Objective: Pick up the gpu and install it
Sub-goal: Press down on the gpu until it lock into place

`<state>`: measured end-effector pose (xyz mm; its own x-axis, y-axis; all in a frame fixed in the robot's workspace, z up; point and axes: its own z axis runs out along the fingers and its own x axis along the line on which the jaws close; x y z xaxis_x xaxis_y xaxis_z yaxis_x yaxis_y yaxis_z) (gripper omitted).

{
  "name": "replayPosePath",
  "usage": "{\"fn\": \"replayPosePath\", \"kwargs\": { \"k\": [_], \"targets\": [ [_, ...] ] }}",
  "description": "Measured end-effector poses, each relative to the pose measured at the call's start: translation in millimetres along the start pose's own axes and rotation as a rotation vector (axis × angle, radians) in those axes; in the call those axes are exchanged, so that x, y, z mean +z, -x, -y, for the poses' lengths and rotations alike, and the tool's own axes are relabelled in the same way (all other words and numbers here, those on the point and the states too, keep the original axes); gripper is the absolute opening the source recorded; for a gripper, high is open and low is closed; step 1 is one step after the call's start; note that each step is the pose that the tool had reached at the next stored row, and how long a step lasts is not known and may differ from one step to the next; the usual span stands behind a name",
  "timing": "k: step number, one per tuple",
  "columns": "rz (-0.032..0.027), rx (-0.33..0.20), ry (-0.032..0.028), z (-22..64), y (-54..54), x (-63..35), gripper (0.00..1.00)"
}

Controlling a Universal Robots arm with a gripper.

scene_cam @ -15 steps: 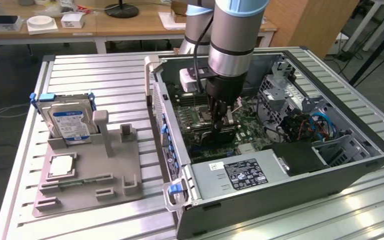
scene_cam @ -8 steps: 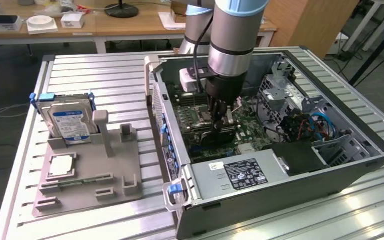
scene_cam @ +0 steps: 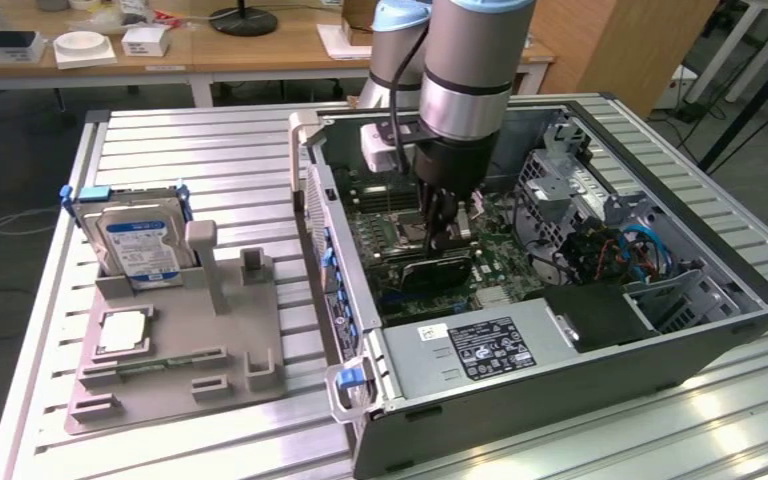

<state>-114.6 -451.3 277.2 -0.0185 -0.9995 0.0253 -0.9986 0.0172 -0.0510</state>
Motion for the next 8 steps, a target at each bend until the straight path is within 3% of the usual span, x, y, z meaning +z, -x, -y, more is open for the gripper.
{"fn": "replayPosePath", "kwargs": {
  "k": [4,8],
  "targets": [
    [-0.0001,0.000,0.0001,0.5,-0.2,-9.0,0.11],
    [0.0001,0.000,0.0000,0.6,-0.2,-10.1,0.11]
  ]
}}
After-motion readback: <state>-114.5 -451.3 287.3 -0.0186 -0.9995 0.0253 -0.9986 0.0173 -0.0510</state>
